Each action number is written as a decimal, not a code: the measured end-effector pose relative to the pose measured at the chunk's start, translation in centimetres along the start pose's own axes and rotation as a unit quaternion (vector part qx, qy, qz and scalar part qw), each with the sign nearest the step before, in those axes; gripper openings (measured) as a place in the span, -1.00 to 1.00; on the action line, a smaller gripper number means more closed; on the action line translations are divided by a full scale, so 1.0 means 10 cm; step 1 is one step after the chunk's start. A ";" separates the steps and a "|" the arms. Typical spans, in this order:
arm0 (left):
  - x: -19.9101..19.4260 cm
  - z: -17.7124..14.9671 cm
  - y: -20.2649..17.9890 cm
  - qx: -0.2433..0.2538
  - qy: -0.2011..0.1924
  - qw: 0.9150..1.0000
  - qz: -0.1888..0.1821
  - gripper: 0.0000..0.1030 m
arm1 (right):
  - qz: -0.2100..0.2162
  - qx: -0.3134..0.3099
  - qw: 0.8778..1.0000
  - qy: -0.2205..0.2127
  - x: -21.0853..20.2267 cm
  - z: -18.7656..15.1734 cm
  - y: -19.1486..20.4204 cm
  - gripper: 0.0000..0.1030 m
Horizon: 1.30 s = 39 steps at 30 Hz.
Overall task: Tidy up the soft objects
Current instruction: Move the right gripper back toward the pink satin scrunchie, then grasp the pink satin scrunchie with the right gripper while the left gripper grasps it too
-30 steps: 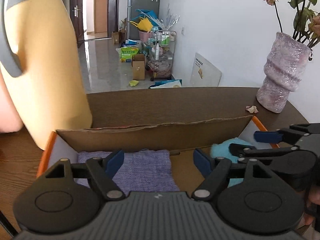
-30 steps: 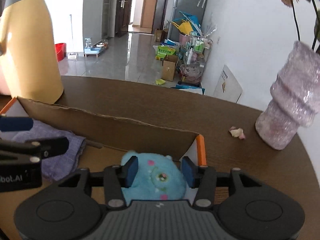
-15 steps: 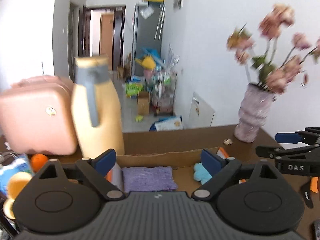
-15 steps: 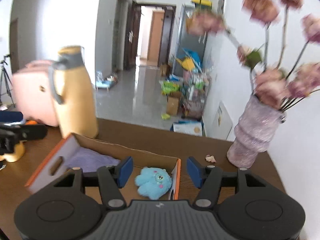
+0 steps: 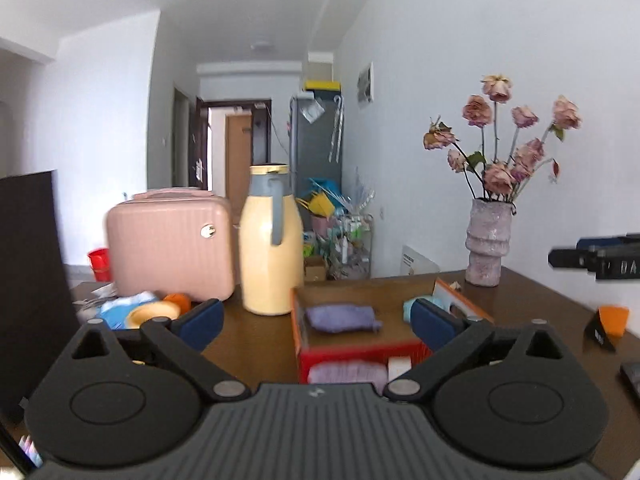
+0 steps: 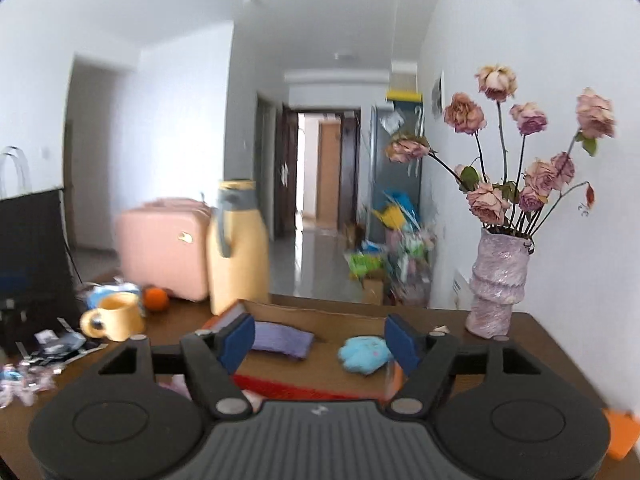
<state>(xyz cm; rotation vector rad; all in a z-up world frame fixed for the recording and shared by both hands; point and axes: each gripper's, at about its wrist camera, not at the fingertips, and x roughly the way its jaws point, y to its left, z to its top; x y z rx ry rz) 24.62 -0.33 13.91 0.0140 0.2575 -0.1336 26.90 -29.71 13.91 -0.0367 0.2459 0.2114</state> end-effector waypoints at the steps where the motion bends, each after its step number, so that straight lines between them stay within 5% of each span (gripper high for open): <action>1: -0.16 -0.15 -0.01 0.002 -0.007 1.000 0.004 0.98 | 0.001 0.005 1.000 -0.011 -0.14 -0.12 0.06 0.50; 10: -0.94 -1.20 0.09 -0.042 0.004 0.997 0.056 0.98 | 0.007 -0.015 1.000 0.007 -0.72 -1.12 0.66 0.61; 18: -1.11 -1.67 0.13 -0.037 0.056 0.997 0.047 0.98 | 0.016 0.017 0.997 0.075 -0.88 -1.63 0.77 0.61; 28: -0.76 -1.69 0.16 -0.049 0.074 0.995 0.049 0.97 | 0.024 0.038 0.995 0.094 -0.53 -1.62 0.72 0.56; 31: -0.57 -1.65 0.20 -0.048 0.083 0.994 0.053 0.95 | 0.034 0.054 0.993 0.104 -0.29 -1.57 0.71 0.35; 36: -0.01 -1.40 0.32 -0.059 0.084 0.994 0.030 0.50 | 0.050 0.061 0.991 0.112 0.26 -1.35 0.73 0.20; 39: 0.44 -1.24 0.37 -0.058 0.093 0.994 0.010 0.46 | 0.067 0.063 0.990 0.110 0.66 -1.23 0.78 0.07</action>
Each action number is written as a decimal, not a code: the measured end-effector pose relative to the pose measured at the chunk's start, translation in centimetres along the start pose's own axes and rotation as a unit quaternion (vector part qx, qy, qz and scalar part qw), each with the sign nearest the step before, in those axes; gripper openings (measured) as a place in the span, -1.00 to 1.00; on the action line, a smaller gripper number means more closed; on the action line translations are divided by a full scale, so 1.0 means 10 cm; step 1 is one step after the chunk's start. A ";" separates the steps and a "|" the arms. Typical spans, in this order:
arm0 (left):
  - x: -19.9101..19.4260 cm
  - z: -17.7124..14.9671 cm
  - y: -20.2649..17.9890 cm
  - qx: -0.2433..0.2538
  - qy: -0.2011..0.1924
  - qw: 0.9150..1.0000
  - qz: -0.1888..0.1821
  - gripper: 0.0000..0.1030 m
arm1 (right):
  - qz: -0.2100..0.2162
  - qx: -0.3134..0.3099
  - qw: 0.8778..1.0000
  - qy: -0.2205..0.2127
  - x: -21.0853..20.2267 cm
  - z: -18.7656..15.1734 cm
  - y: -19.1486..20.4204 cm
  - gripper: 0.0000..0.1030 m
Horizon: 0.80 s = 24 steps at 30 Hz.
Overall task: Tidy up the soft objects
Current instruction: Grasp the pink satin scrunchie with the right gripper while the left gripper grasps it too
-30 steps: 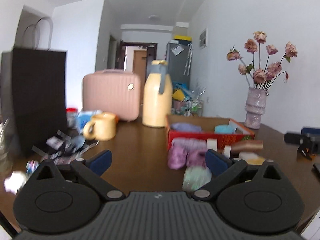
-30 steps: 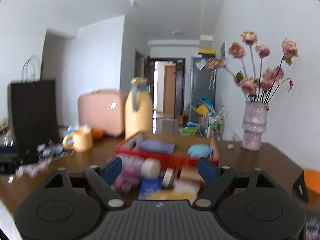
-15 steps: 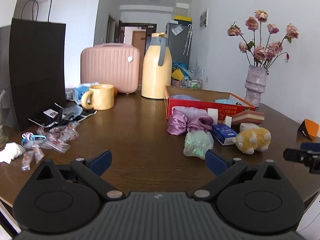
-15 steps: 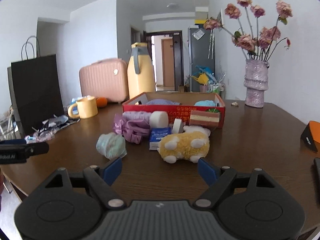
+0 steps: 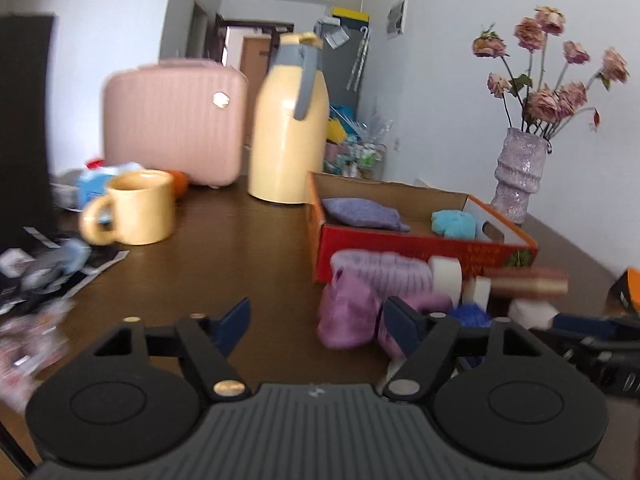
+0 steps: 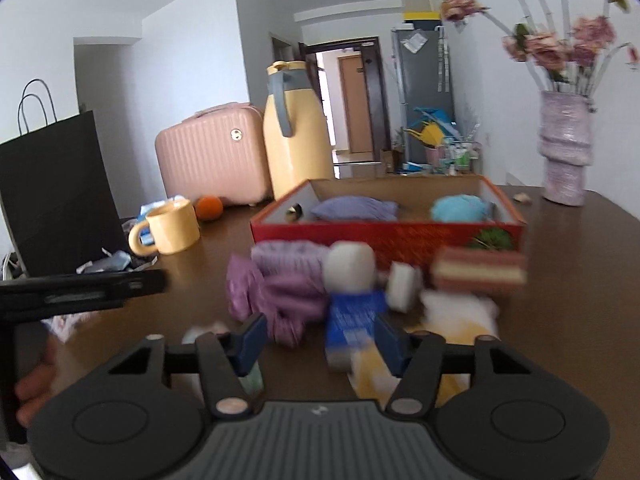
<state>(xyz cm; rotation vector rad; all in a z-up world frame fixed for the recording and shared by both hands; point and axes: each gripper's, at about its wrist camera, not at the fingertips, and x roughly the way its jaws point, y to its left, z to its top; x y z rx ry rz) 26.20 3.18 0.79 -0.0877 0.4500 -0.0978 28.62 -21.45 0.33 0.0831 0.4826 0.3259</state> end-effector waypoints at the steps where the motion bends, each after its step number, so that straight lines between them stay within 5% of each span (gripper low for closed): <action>1: 0.15 0.08 0.01 -0.005 0.006 1.000 -0.008 0.46 | 0.005 0.001 1.000 0.001 0.13 0.06 0.01 0.06; 6: 0.86 0.28 0.06 -0.039 0.035 0.997 -0.056 0.25 | 0.009 -0.003 0.999 0.033 0.75 0.24 0.06 0.02; 9: 1.11 0.27 0.13 -0.061 0.062 0.993 -0.079 -0.45 | 0.018 -0.002 0.999 0.051 0.99 0.23 0.08 -0.02; 12: 1.24 0.20 0.19 -0.092 0.089 0.987 -0.098 -0.66 | 0.032 0.003 0.998 0.062 1.12 0.19 0.09 -0.43; 14: 1.25 0.18 0.20 -0.096 0.085 0.987 -0.100 -0.73 | 0.043 0.008 0.997 0.063 1.15 0.17 0.09 -0.81; 20: 1.16 0.21 0.16 -0.084 0.077 0.989 -0.098 -0.79 | 0.037 -0.027 0.998 0.044 1.02 0.19 0.23 -0.90; 24: 0.77 0.34 0.00 -0.073 0.028 0.992 -0.101 -0.79 | 0.030 -0.049 0.998 -0.012 0.57 0.36 0.31 -0.90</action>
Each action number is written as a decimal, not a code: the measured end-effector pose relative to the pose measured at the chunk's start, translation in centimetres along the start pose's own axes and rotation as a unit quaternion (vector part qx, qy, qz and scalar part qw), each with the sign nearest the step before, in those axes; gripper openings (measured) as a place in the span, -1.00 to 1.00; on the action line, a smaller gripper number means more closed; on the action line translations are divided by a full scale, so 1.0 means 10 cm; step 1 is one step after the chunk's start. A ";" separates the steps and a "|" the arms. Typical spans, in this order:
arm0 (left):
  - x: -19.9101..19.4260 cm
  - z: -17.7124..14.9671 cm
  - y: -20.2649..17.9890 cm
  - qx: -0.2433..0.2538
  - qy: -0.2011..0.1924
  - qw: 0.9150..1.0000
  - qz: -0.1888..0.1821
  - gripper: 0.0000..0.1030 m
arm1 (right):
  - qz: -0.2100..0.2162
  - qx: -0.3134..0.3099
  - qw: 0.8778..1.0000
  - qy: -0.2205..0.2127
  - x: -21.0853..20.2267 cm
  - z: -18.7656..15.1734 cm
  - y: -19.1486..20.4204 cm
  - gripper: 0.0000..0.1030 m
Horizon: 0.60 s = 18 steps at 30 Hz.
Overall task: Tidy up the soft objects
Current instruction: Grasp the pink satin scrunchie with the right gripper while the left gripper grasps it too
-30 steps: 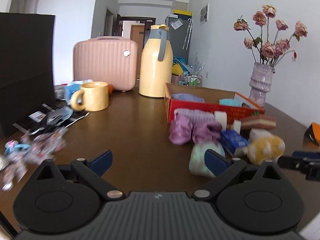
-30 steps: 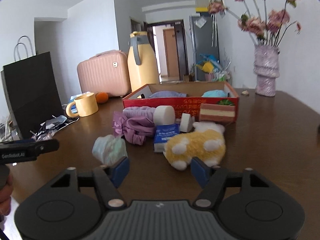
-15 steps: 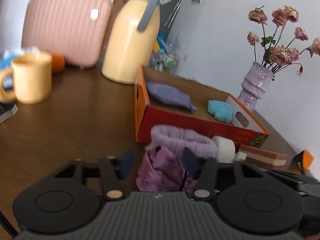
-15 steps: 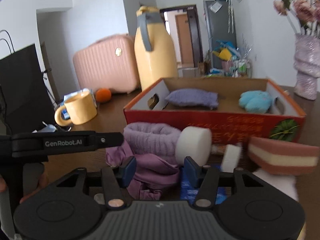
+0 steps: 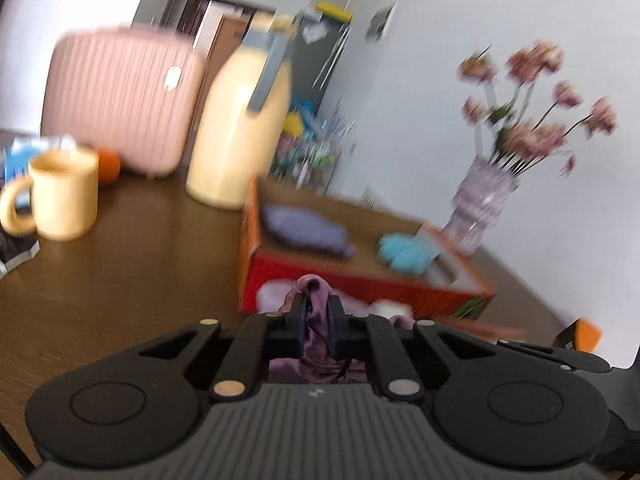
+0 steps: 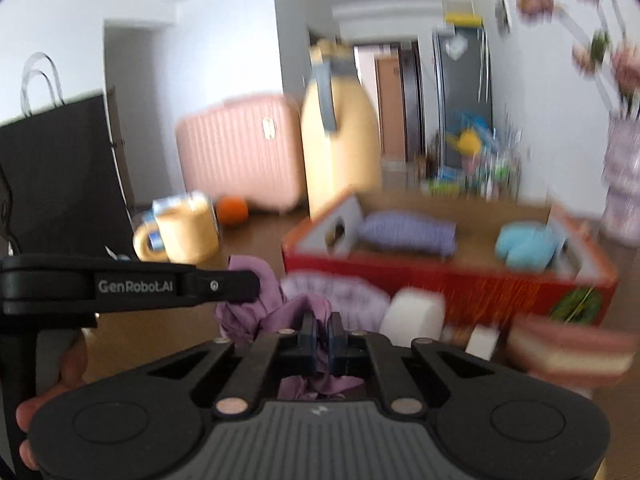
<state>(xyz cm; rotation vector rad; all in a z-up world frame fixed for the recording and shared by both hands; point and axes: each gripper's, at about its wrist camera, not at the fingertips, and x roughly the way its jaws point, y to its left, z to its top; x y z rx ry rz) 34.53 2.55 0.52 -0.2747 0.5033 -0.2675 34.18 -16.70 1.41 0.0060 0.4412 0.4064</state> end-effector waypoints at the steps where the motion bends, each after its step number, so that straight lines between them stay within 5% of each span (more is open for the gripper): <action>1: -0.12 0.03 -0.07 0.002 -0.012 1.000 -0.004 -0.79 | -0.002 -0.006 1.000 -0.013 -0.13 0.05 0.02 -0.90; 8: -1.01 0.09 -0.60 0.040 -0.084 0.995 -0.038 -0.79 | -0.003 -0.037 0.997 -0.075 -1.14 0.08 0.13 -0.90; 18: -1.63 -0.58 -0.96 0.042 -0.049 0.997 -0.052 -0.79 | 0.016 -0.010 0.999 -0.047 -1.83 -0.51 0.13 -0.90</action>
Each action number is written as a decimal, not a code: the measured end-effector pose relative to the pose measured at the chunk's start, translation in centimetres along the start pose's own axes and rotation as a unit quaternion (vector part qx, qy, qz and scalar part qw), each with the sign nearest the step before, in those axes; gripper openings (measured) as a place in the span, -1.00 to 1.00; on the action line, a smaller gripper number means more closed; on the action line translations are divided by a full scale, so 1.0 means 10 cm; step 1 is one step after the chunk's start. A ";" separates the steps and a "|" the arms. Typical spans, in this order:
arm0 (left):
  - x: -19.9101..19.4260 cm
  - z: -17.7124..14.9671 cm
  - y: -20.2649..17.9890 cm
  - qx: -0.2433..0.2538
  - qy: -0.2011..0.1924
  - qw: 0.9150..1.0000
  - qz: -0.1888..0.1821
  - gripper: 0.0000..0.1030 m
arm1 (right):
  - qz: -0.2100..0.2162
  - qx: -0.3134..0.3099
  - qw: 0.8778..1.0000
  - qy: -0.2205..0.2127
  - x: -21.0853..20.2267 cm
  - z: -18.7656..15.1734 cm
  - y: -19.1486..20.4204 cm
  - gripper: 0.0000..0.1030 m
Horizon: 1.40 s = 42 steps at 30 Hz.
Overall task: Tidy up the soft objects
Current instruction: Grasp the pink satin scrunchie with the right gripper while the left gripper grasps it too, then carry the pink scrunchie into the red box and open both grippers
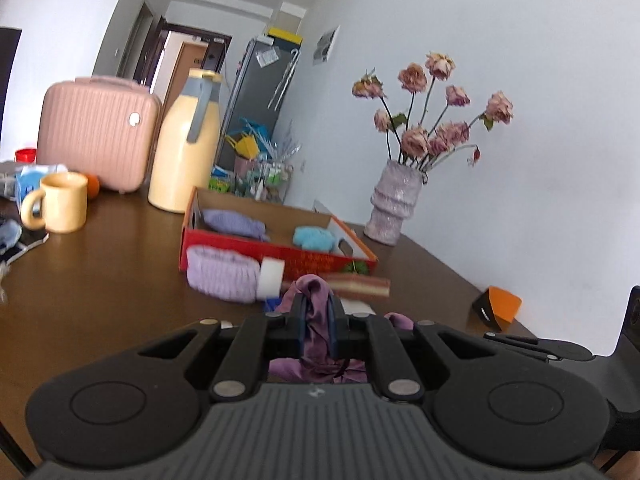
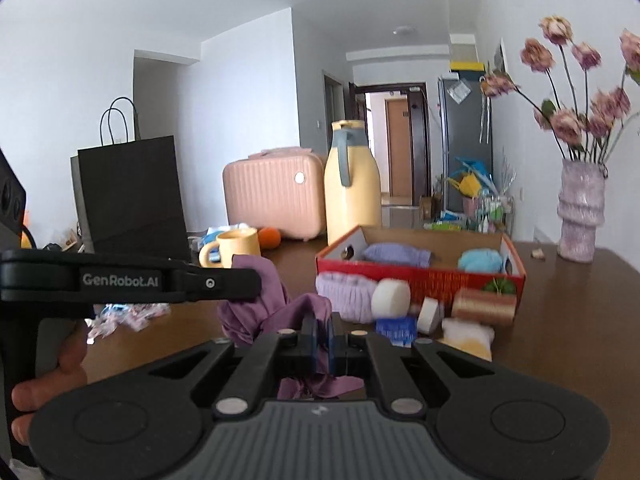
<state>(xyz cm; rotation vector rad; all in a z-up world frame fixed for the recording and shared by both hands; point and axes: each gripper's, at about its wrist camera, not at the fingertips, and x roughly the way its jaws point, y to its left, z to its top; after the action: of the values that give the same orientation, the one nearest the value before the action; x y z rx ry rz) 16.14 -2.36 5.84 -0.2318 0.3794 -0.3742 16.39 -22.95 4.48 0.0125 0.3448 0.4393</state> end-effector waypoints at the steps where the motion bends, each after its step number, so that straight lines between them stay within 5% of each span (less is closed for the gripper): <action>1: -0.02 -0.03 -0.02 -0.001 0.005 1.000 -0.001 -0.79 | 0.000 0.001 1.000 0.002 -0.01 -0.03 0.00 -0.90; 11: 0.04 -0.08 -0.08 0.005 0.022 1.000 0.008 -0.79 | 0.001 0.010 1.000 -0.001 0.01 -0.05 -0.11 -0.90; 17: 0.36 0.25 0.00 0.017 0.008 1.000 0.002 -0.79 | 0.002 -0.008 1.000 -0.017 0.41 0.36 -0.31 -0.90; 24: 1.30 1.15 0.37 0.001 0.004 1.000 0.014 -0.78 | 0.012 -0.030 0.999 0.010 1.60 1.29 -0.75 -0.90; 29: 2.20 1.54 0.81 -0.067 0.057 0.995 0.049 -0.78 | 0.020 -0.010 0.997 0.072 2.68 1.68 -1.06 -0.89; 36: 3.27 1.52 1.20 -0.049 0.118 0.984 0.126 -0.77 | 0.001 -0.012 0.982 0.188 3.99 1.60 -1.31 -0.87; 42: 3.61 1.25 1.40 -0.042 0.162 0.975 0.149 -0.56 | -0.013 -0.024 0.972 0.233 4.38 1.37 -1.34 -0.67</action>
<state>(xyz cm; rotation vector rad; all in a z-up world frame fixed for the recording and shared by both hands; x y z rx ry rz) 56.60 -2.09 1.73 -0.1930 0.7430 -0.0969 63.57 -15.94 2.00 -0.1439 0.7963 0.4211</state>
